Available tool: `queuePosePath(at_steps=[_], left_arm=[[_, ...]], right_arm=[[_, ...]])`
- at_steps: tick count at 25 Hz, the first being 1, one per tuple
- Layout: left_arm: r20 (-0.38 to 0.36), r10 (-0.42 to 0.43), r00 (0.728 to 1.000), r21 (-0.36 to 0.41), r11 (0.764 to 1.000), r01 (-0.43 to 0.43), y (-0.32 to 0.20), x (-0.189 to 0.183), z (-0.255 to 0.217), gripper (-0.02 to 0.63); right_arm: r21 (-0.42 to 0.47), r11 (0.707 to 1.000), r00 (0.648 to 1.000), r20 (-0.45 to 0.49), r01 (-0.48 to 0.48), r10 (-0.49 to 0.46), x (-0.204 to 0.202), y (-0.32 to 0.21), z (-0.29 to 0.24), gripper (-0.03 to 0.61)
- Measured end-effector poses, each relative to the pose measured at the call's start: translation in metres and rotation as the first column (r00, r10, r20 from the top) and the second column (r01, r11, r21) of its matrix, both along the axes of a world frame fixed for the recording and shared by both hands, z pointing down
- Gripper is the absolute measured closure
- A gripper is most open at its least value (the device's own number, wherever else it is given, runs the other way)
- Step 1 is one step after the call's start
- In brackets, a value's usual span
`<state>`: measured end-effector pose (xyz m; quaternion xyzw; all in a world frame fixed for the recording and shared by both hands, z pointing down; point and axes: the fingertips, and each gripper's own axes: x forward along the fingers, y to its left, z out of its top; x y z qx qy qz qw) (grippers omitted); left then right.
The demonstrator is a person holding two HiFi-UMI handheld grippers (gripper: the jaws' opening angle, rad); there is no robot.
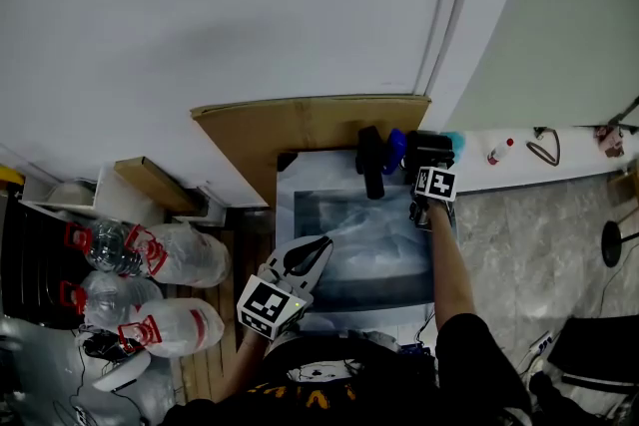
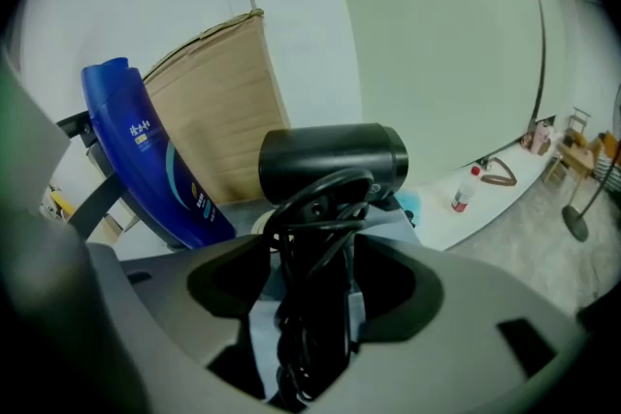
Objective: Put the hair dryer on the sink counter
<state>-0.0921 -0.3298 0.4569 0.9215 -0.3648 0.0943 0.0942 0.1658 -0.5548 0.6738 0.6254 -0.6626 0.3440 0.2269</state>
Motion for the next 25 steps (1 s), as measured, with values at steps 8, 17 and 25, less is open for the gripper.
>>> queuePosePath(at_steps=[8,17,25], left_arm=[[-0.011,0.004,1.0,0.012,1.0,-0.004,0.001,0.001,-0.003,0.589],[-0.032,0.05,0.998,0.039,0.998,-0.049,0.007,0.024,-0.013,0.589],[-0.04,0.105,0.994,0.06,0.993,-0.102,0.027,0.061,-0.021,0.589]], right_arm=[[0.076,0.997,0.999,0.037,0.028,-0.031,-0.004,0.014,-0.03,0.308],[0.309,0.949,0.988,0.11,0.068,-0.106,-0.015,0.065,-0.115,0.344],[0.471,0.876,0.959,0.191,0.099,-0.211,-0.03,0.154,-0.184,0.373]])
